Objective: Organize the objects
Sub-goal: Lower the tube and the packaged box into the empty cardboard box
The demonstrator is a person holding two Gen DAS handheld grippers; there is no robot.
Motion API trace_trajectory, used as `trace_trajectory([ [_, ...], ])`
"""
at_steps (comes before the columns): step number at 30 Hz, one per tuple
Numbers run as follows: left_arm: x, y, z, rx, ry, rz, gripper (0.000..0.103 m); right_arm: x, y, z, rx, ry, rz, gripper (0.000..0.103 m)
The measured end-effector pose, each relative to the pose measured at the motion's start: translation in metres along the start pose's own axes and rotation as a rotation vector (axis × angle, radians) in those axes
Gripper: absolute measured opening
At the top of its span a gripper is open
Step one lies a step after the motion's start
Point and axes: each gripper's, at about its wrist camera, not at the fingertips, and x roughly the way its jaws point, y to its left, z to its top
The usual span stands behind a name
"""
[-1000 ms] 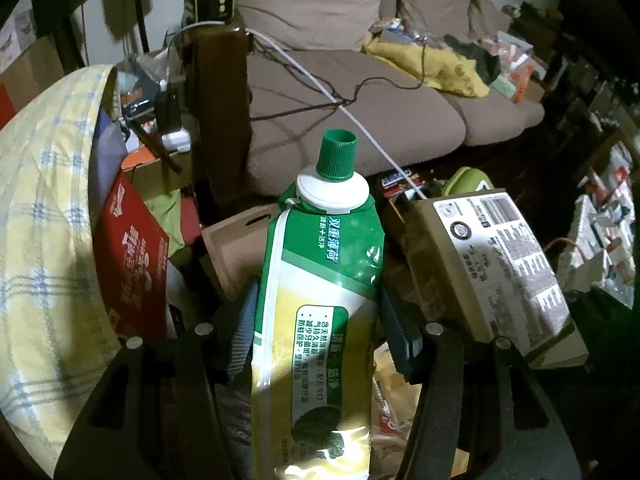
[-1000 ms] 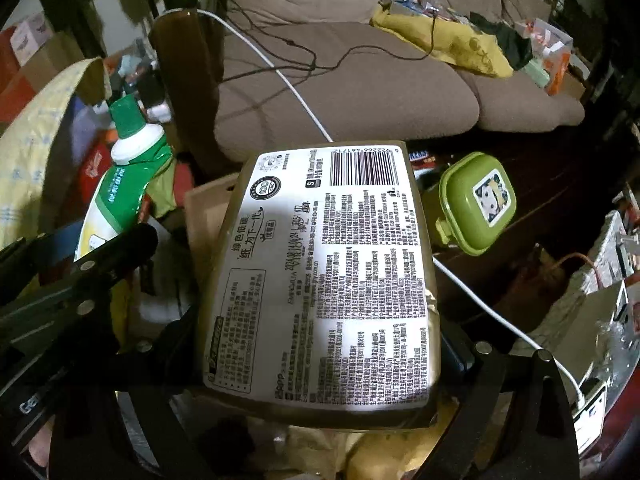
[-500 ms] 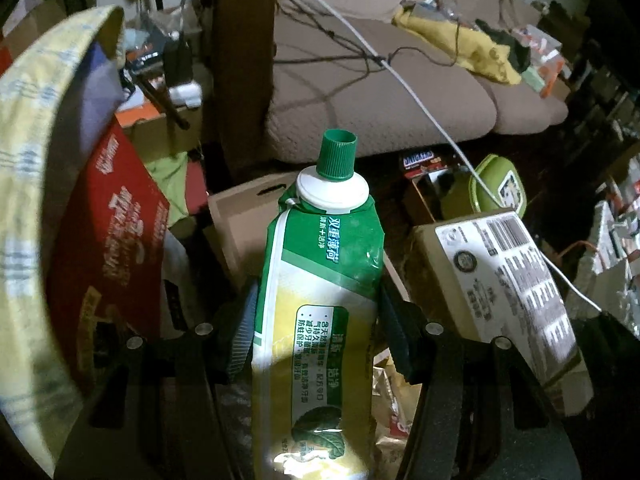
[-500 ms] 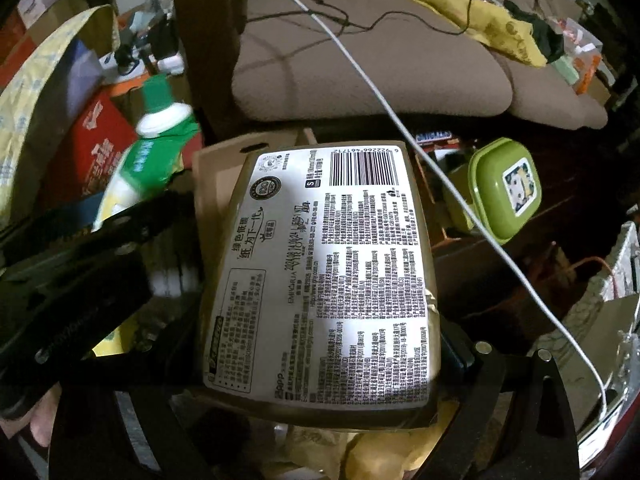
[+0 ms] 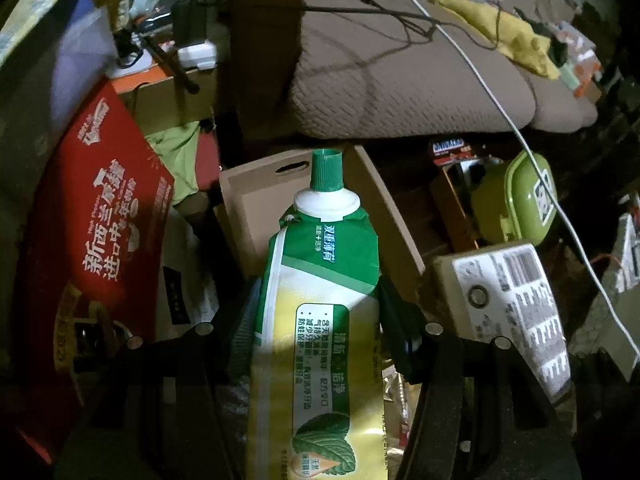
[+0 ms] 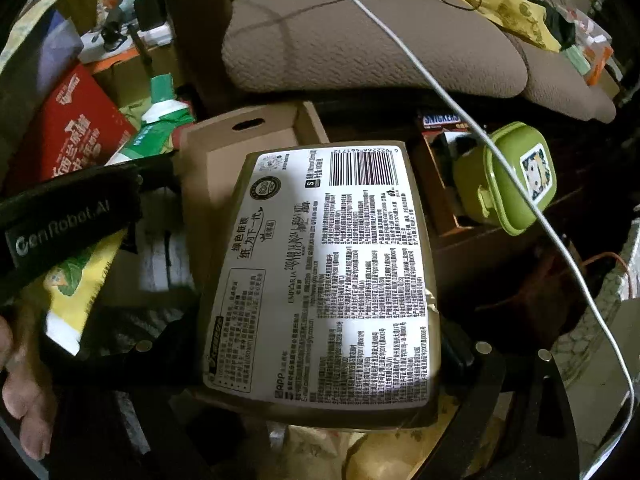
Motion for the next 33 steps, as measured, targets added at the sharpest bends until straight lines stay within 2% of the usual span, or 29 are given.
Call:
trace_trajectory([
  [2, 0.005, 0.001, 0.000, -0.002, 0.020, -0.010, 0.054, 0.006, 0.002, 0.000, -0.009, -0.004, 0.008, 0.097],
  [7, 0.029, 0.017, 0.002, -0.110, 0.110, -0.034, 0.054, 0.023, 0.006, 0.000, -0.006, 0.018, 0.013, 0.097],
  [12, 0.047, 0.025, 0.000, -0.160, 0.150, -0.014, 0.054, 0.037, 0.004, 0.002, 0.027, 0.031, 0.032, 0.097],
  [14, 0.053, 0.024, 0.000, -0.156, 0.150, 0.010, 0.054, 0.041, 0.006, 0.002, 0.015, 0.029, 0.000, 0.097],
  [16, 0.062, 0.018, -0.002, -0.127, 0.157, 0.052, 0.054, 0.045, 0.011, 0.002, -0.042, 0.021, -0.082, 0.097],
  [18, 0.067, 0.015, -0.003, -0.134, 0.160, 0.049, 0.054, 0.050, 0.013, 0.001, -0.086, 0.016, -0.122, 0.097],
  [23, 0.084, 0.013, 0.000, -0.156, 0.168, 0.033, 0.054, 0.068, 0.004, 0.001, -0.059, 0.027, -0.084, 0.097],
  [28, 0.106, 0.004, 0.004, -0.101, 0.156, 0.043, 0.054, 0.089, 0.000, 0.003, -0.079, 0.031, -0.058, 0.097],
  [33, 0.120, 0.018, 0.005, -0.211, 0.129, -0.014, 0.054, 0.117, 0.000, 0.005, -0.109, 0.066, -0.010, 0.097],
])
